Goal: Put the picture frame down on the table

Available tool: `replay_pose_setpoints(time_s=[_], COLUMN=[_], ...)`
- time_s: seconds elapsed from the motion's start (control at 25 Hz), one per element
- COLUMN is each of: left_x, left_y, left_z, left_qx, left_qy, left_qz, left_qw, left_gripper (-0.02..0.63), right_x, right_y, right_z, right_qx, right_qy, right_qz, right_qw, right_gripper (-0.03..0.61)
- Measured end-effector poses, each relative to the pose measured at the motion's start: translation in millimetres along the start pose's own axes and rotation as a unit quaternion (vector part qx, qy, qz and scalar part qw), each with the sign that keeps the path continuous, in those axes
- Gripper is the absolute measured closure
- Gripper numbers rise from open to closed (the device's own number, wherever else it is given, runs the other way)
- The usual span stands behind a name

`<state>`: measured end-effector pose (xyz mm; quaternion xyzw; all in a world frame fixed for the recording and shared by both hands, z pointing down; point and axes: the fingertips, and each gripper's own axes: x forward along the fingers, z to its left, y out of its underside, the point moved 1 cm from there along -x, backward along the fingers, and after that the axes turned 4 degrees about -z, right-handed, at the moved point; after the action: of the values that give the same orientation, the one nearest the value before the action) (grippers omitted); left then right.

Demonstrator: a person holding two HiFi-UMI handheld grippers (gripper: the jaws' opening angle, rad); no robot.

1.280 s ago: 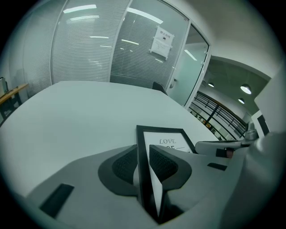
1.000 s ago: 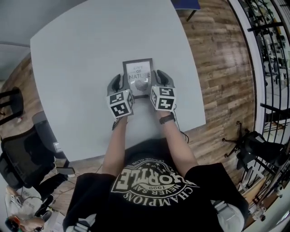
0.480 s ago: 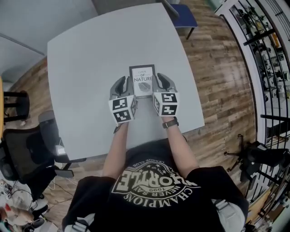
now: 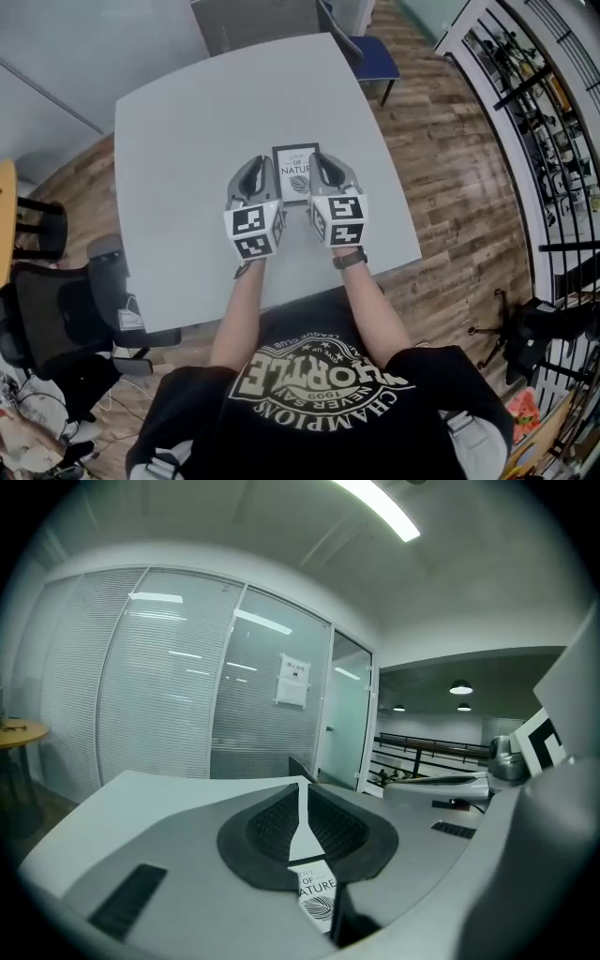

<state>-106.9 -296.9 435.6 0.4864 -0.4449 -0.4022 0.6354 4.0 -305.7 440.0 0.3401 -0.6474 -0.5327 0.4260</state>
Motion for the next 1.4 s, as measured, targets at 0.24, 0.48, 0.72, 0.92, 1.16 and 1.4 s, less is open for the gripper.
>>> replay_pose_setpoints(time_s=[0.24,0.48,0.72,0.92,1.16,1.4], left_x=[-32.8,-58.8,-79.2,-85.7,-92.8,-91.9], left_y=[-20.7,-41.0,-48.4,-52.6,-53.5,-49.6], left_z=[-2.5,-12.2,-25.1,-31.4,-32.4,-36.0], left_qx=[0.01,0.021,0.027,0.026,0.027,0.019], left_qy=[0.007,0.012,0.018,0.019,0.024,0.023], left_qz=[-0.031,-0.06,-0.08,-0.084,-0.09,-0.084], left_qw=[0.9994,0.9979,0.9963,0.9959,0.9953,0.996], left_gripper=[0.594,0.607,0.608,0.607,0.607,0.609], right_x=[-26.0,-51.9,-78.1,-92.1,-100.3,-105.4], right_y=[-21.5,-38.1,-46.3,-53.2,-53.0,-50.1], right_z=[30.3,29.8,21.2,11.2,4.0,-6.2], right_qx=[-0.015,-0.024,-0.037,-0.043,-0.038,-0.031], right_qy=[-0.004,0.006,0.02,0.029,0.043,0.051], right_qz=[-0.027,-0.051,-0.068,-0.077,-0.084,-0.082], right_qw=[1.0,0.998,0.997,0.996,0.995,0.995], right_gripper=[0.568,0.578,0.58,0.58,0.58,0.58])
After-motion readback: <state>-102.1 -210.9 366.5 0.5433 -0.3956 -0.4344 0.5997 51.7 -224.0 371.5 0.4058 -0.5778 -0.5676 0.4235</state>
